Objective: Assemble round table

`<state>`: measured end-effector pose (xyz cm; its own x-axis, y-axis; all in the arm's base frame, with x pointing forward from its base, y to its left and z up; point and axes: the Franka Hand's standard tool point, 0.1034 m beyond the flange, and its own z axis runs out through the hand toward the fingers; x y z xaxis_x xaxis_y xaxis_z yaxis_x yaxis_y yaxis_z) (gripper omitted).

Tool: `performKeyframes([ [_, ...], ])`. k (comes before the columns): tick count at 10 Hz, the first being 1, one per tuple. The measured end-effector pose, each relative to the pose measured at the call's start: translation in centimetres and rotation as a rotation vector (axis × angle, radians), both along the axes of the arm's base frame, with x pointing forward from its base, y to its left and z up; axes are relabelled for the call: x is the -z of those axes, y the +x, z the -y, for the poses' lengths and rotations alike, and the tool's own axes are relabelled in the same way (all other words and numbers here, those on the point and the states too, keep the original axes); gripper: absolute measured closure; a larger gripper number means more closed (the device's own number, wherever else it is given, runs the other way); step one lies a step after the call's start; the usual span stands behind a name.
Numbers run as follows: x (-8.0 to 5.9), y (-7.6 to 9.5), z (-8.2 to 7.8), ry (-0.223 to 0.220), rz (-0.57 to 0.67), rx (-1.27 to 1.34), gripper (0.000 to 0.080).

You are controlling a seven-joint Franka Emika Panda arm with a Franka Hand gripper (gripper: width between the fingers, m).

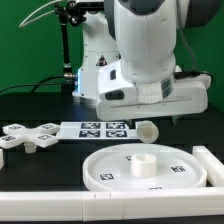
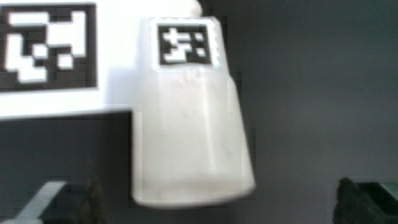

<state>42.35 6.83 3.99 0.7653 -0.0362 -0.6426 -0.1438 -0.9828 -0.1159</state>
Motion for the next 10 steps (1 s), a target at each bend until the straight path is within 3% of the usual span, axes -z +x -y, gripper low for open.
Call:
performKeyframes([
  [5,1.4,-0.7,0.1,0.073,-0.247,-0.056,0.0150],
  [10,2.6,-0.8,0.7,0.066,-0.225,-0.072,0.0150],
])
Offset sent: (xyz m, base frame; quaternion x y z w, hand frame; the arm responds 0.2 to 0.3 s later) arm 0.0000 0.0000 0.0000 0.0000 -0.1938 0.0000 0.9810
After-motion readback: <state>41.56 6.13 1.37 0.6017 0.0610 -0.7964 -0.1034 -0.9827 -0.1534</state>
